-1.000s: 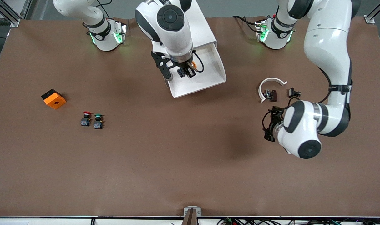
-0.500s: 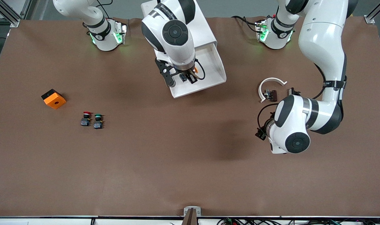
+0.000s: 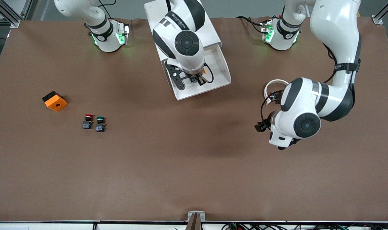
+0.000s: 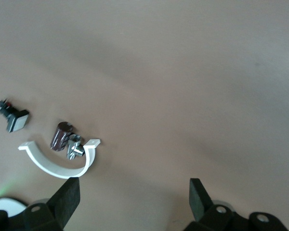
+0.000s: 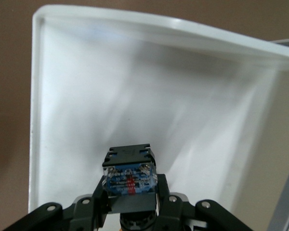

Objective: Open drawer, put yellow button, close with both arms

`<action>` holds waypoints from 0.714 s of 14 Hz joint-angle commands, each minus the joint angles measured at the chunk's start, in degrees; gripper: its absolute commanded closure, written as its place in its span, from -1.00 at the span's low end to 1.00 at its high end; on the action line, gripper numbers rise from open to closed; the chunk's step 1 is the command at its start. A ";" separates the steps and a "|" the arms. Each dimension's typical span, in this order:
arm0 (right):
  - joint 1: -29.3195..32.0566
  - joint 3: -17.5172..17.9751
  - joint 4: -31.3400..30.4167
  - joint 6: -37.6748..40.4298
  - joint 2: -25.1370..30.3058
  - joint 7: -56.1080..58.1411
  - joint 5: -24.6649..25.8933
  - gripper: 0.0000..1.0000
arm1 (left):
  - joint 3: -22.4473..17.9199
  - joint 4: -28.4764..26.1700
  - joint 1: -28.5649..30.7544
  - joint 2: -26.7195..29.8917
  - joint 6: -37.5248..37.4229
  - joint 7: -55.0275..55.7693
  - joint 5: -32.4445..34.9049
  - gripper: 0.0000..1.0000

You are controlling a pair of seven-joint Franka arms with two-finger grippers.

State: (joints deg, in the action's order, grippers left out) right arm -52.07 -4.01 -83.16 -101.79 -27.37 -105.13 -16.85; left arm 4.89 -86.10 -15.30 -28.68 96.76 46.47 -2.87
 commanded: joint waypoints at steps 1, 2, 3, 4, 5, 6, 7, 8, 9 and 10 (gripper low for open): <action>-0.93 -0.64 0.63 0.19 -0.32 -0.69 -1.26 0.16 | 3.10 -13.71 0.62 10.03 7.55 -3.31 0.50 -1.00; -1.10 -0.64 0.63 0.36 -0.41 -0.69 -1.26 -0.20 | 3.63 -15.31 0.53 11.18 8.35 -4.02 0.41 -1.00; -1.19 -0.64 0.63 0.45 -0.32 -0.69 -1.17 -0.26 | 4.77 -16.45 0.53 11.54 9.14 -4.63 0.41 -1.00; -1.28 -0.64 0.71 0.63 -0.32 -0.69 -1.17 -0.63 | 6.17 -17.94 0.53 11.89 11.07 -4.73 0.41 -1.00; -1.28 -0.73 0.71 0.72 -0.23 -0.61 -1.08 -1.00 | 6.88 -19.87 0.53 12.68 13.61 -4.64 0.32 -1.00; -1.28 -0.65 0.89 0.72 -0.14 -0.43 -1.08 -1.00 | 7.24 -22.07 0.53 13.56 16.33 -4.64 0.32 -1.00; -1.28 -0.64 1.15 0.81 0.03 -0.43 -1.08 -1.00 | 7.76 -23.65 0.44 14.00 18.27 -4.64 0.32 -1.00; -1.02 -0.64 1.24 0.89 0.38 -0.26 -1.17 -1.00 | 8.81 -24.71 0.53 14.35 19.77 -4.55 0.32 -1.00; -0.67 -0.73 1.33 1.33 0.99 -0.17 -1.17 -1.00 | 9.17 -25.07 0.44 14.36 20.66 -4.20 0.23 -1.00; -0.49 -0.82 1.33 1.94 2.22 0.01 -1.08 -1.00 | 10.13 -25.08 0.44 14.44 21.19 -3.59 0.23 -1.00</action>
State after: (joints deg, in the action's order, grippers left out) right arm -52.69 -4.25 -82.40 -101.59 -27.19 -105.13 -16.87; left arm 13.51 -108.52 -15.32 -16.74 115.78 42.87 -2.87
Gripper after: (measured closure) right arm 0.000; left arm 0.000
